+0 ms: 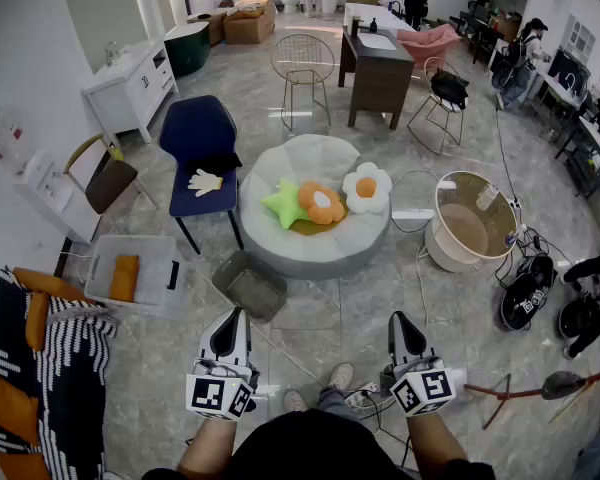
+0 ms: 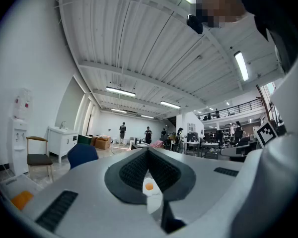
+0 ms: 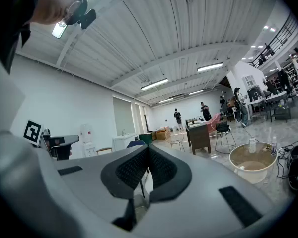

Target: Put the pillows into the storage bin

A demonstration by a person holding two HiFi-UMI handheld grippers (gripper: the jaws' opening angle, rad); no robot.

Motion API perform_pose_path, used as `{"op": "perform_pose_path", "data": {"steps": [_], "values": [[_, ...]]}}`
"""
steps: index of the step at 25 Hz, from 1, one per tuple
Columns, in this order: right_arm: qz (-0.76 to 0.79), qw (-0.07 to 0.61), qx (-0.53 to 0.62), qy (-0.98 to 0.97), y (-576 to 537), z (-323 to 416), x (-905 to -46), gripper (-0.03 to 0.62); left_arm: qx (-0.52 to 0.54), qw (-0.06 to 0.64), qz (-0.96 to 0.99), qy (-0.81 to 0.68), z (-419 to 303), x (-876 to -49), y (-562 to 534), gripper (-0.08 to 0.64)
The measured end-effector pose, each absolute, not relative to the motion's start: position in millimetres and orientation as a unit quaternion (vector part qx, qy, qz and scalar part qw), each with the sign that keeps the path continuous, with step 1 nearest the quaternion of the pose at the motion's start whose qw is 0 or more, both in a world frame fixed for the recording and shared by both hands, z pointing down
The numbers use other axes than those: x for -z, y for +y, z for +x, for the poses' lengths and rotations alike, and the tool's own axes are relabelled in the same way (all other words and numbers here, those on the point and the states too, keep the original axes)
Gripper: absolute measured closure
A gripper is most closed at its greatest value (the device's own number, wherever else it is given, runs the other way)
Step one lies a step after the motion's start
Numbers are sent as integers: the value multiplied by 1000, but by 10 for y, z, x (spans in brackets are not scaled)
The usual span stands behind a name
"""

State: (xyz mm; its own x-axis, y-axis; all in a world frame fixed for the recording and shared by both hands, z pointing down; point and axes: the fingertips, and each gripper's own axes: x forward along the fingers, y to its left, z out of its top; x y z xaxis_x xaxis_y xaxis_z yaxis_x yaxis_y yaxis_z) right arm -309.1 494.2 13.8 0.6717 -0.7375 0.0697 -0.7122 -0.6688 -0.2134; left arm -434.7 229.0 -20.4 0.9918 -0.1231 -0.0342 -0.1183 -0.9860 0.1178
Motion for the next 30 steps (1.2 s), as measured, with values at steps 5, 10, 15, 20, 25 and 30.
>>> {"op": "perform_pose_path", "data": {"steps": [5, 10, 15, 20, 25, 30], "values": [[-911, 89, 75, 396, 4869, -3158, -110, 566, 15, 56, 997, -59, -4428, 200, 2241, 545], [-909, 98, 83, 396, 4839, -3192, -99, 566, 15, 53, 997, -56, -4491, 212, 2194, 545], [-906, 109, 91, 398, 4742, -3210, -126, 566, 20, 51, 997, -54, -4521, 233, 2151, 545], [-902, 102, 68, 413, 4679, -3336, -29, 558, 34, 52, 997, -42, -4616, 306, 2218, 543], [-899, 103, 26, 424, 4678, -3446, 205, 322, 51, 63, 996, -37, -4680, 432, 2255, 395], [-899, 90, 30, 427, 4688, -3516, 222, 265, 53, 69, 996, -29, -4685, 447, 2273, 196]]}}
